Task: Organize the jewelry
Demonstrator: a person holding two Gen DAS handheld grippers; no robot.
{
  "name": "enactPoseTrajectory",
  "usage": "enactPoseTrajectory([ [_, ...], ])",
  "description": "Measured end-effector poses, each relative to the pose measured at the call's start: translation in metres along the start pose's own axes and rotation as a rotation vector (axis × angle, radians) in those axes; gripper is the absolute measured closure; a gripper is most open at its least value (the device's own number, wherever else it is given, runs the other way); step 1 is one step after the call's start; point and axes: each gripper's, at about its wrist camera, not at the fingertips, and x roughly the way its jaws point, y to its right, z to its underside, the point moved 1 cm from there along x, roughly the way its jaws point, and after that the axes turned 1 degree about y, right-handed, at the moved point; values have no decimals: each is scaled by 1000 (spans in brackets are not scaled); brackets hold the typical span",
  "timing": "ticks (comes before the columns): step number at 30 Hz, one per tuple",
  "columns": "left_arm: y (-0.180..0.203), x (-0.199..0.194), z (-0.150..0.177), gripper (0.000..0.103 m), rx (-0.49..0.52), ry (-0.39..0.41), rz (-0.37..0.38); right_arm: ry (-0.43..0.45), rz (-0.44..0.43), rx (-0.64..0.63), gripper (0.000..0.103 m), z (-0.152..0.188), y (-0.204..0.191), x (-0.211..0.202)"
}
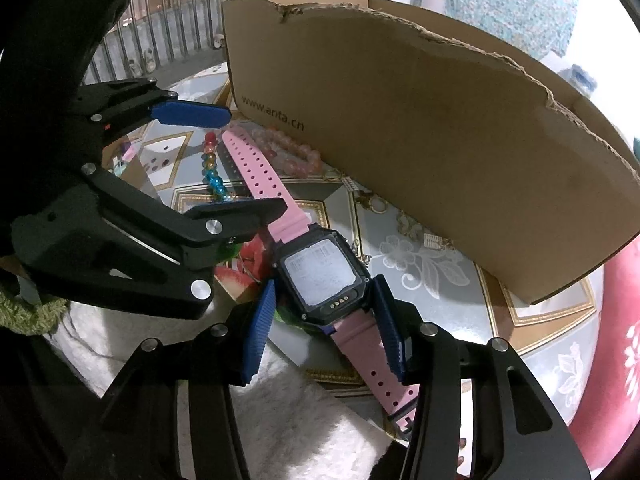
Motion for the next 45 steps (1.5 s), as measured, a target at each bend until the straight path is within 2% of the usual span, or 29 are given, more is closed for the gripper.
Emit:
enactPoseTrajectory([
  [4,2,0,0,18,28,10,-22,-7,-19,13,50,0,8,-9],
  [7,0,1,-1,18,25,7,-18,7,-65,44,50,-1,26,-27],
  [11,-2,3,-2,18,22,7,-14,36,-95,155,50,-9,60,-41],
  [16,0,2,2,18,30,17,-16,-30,-94,233,59,-17,84,-21],
  [23,1,0,7,18,29,29,1,-76,-127,269,60,-28,78,-8],
  [29,0,1,7,18,32,41,22,-133,-109,226,66,-37,73,2],
  [36,-1,4,8,18,40,53,37,-190,-88,154,67,-49,68,8],
  [41,0,4,9,18,56,68,38,-237,-113,129,67,-53,68,11],
  [45,1,5,8,18,62,74,41,-263,-75,52,67,-56,55,14],
])
